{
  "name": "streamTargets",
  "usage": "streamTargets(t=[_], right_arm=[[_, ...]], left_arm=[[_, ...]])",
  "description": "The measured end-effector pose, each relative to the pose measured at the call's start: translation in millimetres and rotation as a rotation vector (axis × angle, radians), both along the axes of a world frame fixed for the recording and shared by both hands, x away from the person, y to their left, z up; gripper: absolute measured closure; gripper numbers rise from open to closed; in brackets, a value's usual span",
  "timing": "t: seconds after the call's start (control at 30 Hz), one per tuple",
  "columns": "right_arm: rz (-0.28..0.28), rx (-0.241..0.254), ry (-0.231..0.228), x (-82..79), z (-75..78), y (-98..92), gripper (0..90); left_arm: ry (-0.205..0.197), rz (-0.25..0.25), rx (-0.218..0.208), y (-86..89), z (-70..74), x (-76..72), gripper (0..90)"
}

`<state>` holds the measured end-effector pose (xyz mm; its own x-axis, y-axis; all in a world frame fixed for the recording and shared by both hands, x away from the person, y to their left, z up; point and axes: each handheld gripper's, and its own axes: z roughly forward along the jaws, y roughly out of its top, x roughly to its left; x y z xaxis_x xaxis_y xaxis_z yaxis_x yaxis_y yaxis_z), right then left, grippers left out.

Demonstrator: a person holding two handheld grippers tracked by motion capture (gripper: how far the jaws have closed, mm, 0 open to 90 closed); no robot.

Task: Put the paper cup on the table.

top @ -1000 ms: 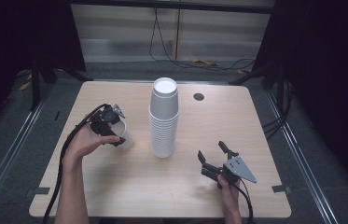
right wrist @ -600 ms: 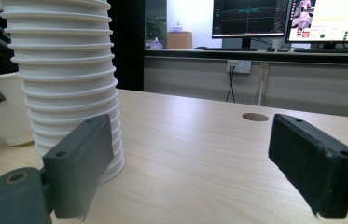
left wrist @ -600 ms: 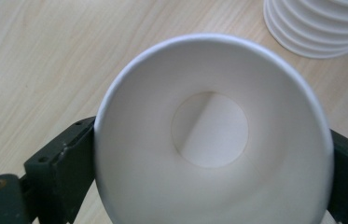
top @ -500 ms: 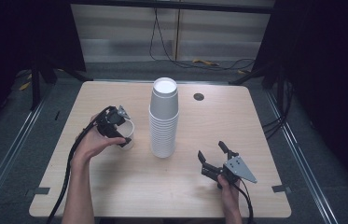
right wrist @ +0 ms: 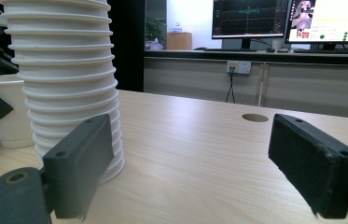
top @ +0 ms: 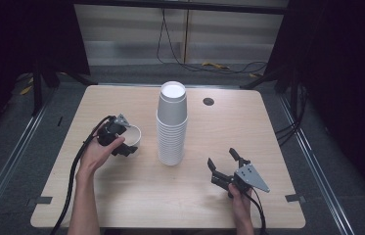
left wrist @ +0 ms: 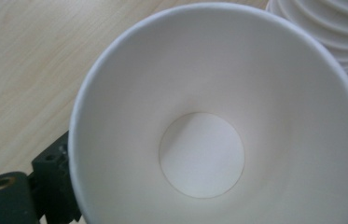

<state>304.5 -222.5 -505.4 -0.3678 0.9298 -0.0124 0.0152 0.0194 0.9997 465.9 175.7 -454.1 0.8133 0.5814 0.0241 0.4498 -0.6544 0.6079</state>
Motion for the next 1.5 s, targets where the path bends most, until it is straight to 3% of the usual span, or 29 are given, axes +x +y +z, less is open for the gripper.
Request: streamTargets(t=[0.2, 0.3, 0.37, 0.47, 0.5, 0.63, 0.77, 0.87, 1.0, 1.17, 1.33, 1.4, 1.5], right_arm=[[-0.001, 0.0, 0.0, 0.0, 0.0, 0.0, 13.6], [-0.001, 0.0, 0.0, 0.0, 0.0, 0.0, 13.6], [0.0, 0.0, 0.0, -0.1, 0.0, 0.0, 13.5], [-0.001, 0.0, 0.0, 0.0, 0.0, 0.0, 13.5], [0.0, 0.0, 0.0, 0.0, 0.0, 0.0, 13.6], [0.0, 0.0, 0.0, -0.1, 0.0, 0.0, 13.4], [0.0, 0.001, 0.0, 0.0, 0.0, 0.0, 13.4], [0.0, 0.001, 0.0, -0.1, 0.0, 0.0, 13.4], [0.0, 0.0, 0.0, -0.1, 0.0, 0.0, 13.5], [0.0, 0.001, 0.0, -0.1, 0.0, 0.0, 13.4], [-0.001, 0.0, 0.0, -0.1, 0.0, 0.0, 13.4], [0.0, 0.001, 0.0, -0.1, 0.0, 0.0, 13.4], [0.0, 0.001, 0.0, -0.1, 0.0, 0.0, 13.4]], left_arm=[[-0.031, 0.02, -0.055, 6.4, -7.7, -4.9, 13.4], [-0.046, 0.035, -0.115, 11.4, -13.1, -6.5, 13.6], [-0.032, 0.047, -0.144, 14.9, -17.7, -7.3, 14.3], [-0.023, 0.058, -0.164, 18.1, -24.0, -8.3, 15.1], [-0.033, 0.054, -0.146, 19.2, -24.6, -8.5, 15.1], [-0.03, 0.074, -0.181, 21.9, -31.3, -11.7, 15.4], [-0.068, 0.108, -0.205, 26.8, -38.1, -20.5, 15.5], [-0.08, 0.149, -0.267, 31.9, -42.5, -27.4, 15.5], [-0.108, 0.169, -0.267, 35.8, -45.8, -35.1, 15.5], [-0.154, 0.206, -0.341, 39.1, -46.1, -46.5, 15.5], [-0.18, 0.22, -0.319, 37.9, -42.3, -53.3, 15.5], [-0.192, 0.22, -0.333, 36.0, -40.1, -57.6, 15.4], [-0.22, 0.259, -0.367, 35.7, -41.9, -64.6, 15.5]])
